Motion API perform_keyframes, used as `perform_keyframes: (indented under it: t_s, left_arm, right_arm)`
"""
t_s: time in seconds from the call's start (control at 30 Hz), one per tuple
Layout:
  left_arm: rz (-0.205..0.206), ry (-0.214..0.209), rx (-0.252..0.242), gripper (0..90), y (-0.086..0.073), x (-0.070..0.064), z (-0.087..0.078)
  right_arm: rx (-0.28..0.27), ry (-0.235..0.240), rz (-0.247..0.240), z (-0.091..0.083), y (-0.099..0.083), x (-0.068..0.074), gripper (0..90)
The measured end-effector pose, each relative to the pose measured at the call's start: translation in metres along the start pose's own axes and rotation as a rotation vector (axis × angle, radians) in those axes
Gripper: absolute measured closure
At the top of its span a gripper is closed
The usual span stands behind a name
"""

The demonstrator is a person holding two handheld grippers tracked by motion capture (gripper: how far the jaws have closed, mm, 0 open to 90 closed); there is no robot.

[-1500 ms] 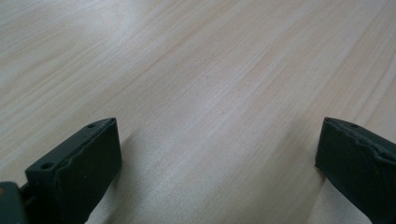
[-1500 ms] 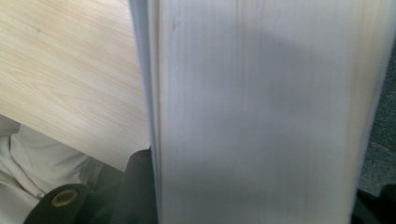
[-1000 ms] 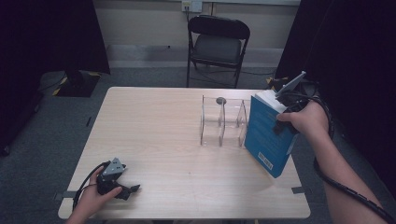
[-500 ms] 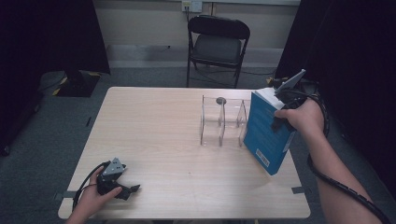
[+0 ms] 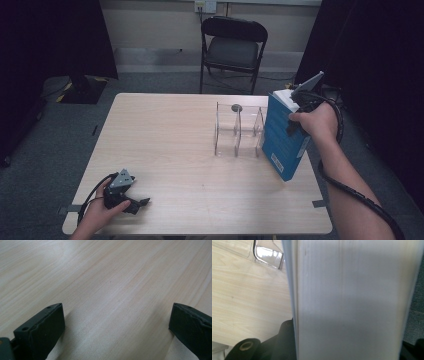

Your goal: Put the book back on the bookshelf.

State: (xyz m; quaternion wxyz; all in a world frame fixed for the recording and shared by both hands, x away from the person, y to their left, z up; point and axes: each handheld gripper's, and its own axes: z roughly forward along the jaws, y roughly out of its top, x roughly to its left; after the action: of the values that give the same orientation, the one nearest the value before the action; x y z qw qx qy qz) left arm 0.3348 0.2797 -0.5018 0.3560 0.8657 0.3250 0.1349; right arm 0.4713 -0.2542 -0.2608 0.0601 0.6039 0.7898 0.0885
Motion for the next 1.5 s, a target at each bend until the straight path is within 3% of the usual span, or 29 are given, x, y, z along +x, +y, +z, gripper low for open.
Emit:
perform_keyframes:
  t_s: [0.63,1.5]
  left_arm:
    - [-0.010,-0.001,-0.005,0.0,0.000,-0.001,0.000]
    - [-0.007,-0.002,-0.008,0.0,0.000,0.000,0.001]
  right_arm:
    - [-0.039,-0.008,0.070,-0.002,0.019,-0.001,61.9]
    - [-0.077,-0.029,0.120,0.015,0.036,-0.003,61.8]
